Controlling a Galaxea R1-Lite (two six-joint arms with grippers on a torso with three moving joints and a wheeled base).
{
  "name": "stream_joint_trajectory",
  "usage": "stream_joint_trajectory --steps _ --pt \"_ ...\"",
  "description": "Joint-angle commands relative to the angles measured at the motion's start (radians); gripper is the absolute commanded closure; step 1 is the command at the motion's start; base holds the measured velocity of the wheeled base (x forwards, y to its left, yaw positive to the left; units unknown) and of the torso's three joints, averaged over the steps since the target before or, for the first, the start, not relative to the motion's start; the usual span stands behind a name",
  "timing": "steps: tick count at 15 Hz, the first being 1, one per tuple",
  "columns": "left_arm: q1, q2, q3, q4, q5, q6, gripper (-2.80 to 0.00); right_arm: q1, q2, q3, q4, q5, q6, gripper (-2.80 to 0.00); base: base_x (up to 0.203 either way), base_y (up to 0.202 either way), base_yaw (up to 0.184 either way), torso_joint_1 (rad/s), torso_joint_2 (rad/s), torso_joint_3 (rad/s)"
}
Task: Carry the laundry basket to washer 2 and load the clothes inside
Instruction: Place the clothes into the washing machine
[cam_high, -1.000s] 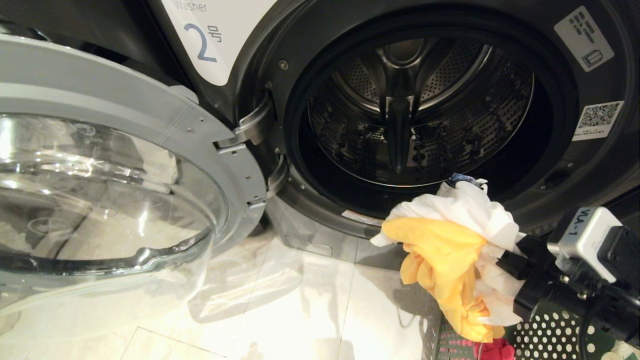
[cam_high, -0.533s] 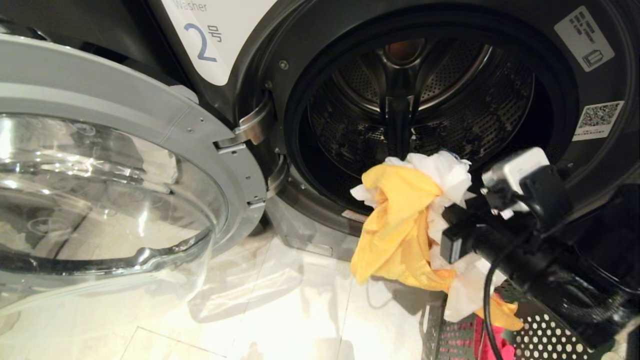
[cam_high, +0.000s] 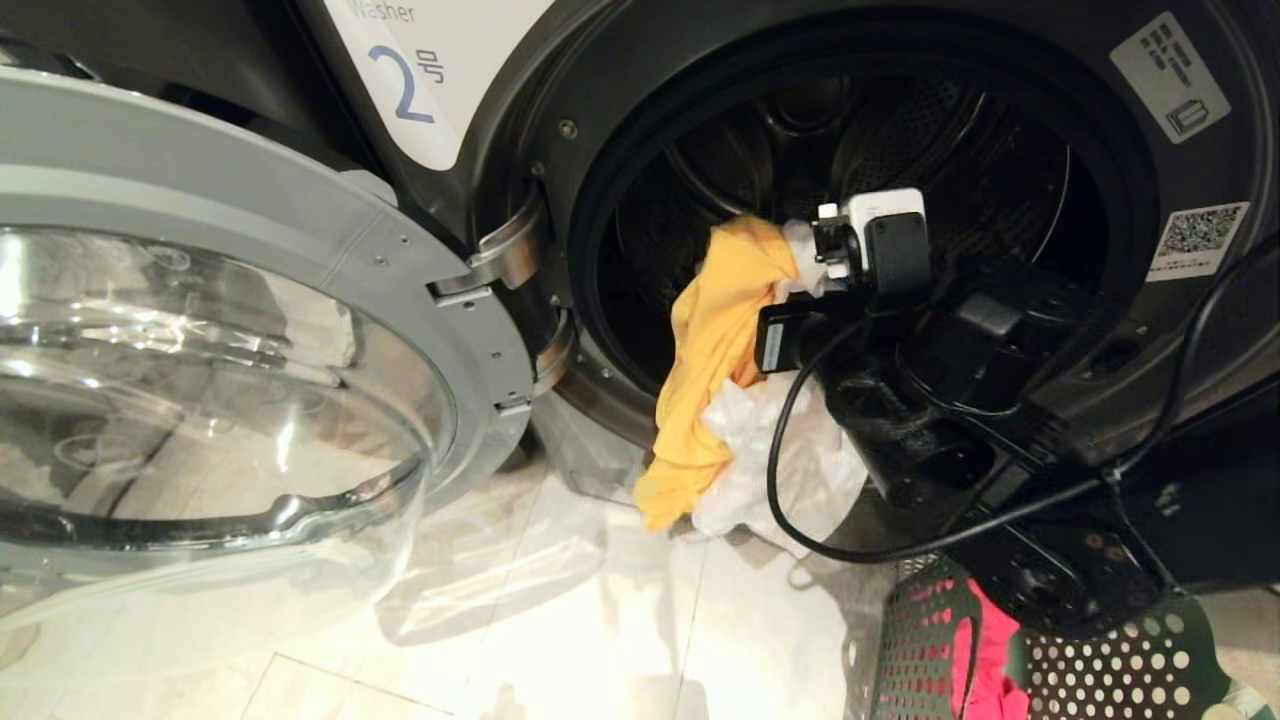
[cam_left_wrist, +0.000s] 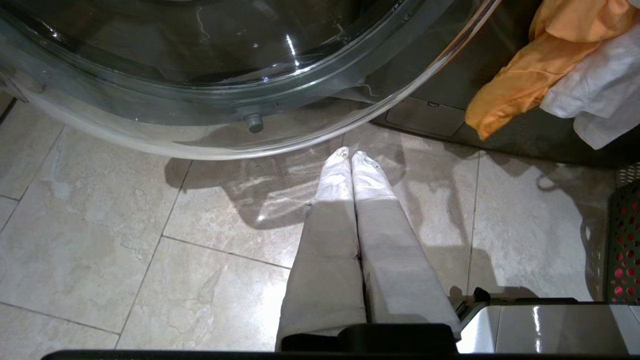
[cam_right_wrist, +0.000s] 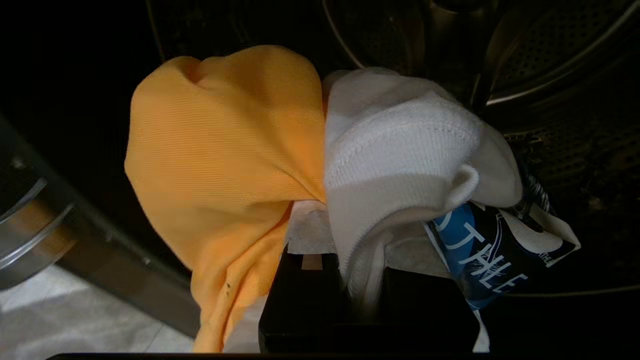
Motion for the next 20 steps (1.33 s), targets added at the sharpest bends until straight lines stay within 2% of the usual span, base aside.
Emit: stream_joint_trajectory --steps 1,3,7,10,13,15,17,20 --pt "0.000 0.002 0.002 0.000 0.001 0.000 0.00 -0.035 0.122 -0.106 -0.013 -0.007 -0.005 0.00 0.000 0.000 0.000 0.000 0.00 0.000" --pt "0.000 0.002 0.002 0.000 0.000 0.000 0.00 -0.085 0.179 -0.203 -0.015 -0.008 -0.009 0.00 0.000 0.000 0.000 0.000 0.00 0.000" --pt "0.000 0.002 0.002 0.000 0.000 0.000 0.00 -0.227 0.279 -0.430 -0.011 -0.005 -0.066 0.00 0.000 0.000 0.000 0.000 0.00 0.000" --pt "0.000 0.002 0.002 0.000 0.000 0.000 0.00 -0.298 0.359 -0.570 -0.004 0.020 -0.101 0.00 0.000 0.000 0.000 0.000 0.00 0.000" --pt "0.000 0.002 0.002 0.000 0.001 0.000 0.00 -0.310 0.428 -0.771 0.008 0.040 -0.133 0.00 0.000 0.000 0.000 0.000 0.00 0.000" --pt "0.000 0.002 0.002 0.000 0.000 0.000 0.00 -0.312 0.455 -0.882 0.001 0.115 -0.213 0.00 0.000 0.000 0.000 0.000 0.00 0.000" --pt "0.000 0.002 0.002 0.000 0.000 0.000 0.00 -0.312 0.464 -0.885 -0.062 0.154 -0.256 0.00 0.000 0.000 0.000 0.000 0.00 0.000" --pt "0.000 0.002 0.002 0.000 0.000 0.000 0.00 -0.309 0.470 -0.878 -0.141 0.253 -0.325 0.00 0.000 0.000 0.000 0.000 0.00 0.000"
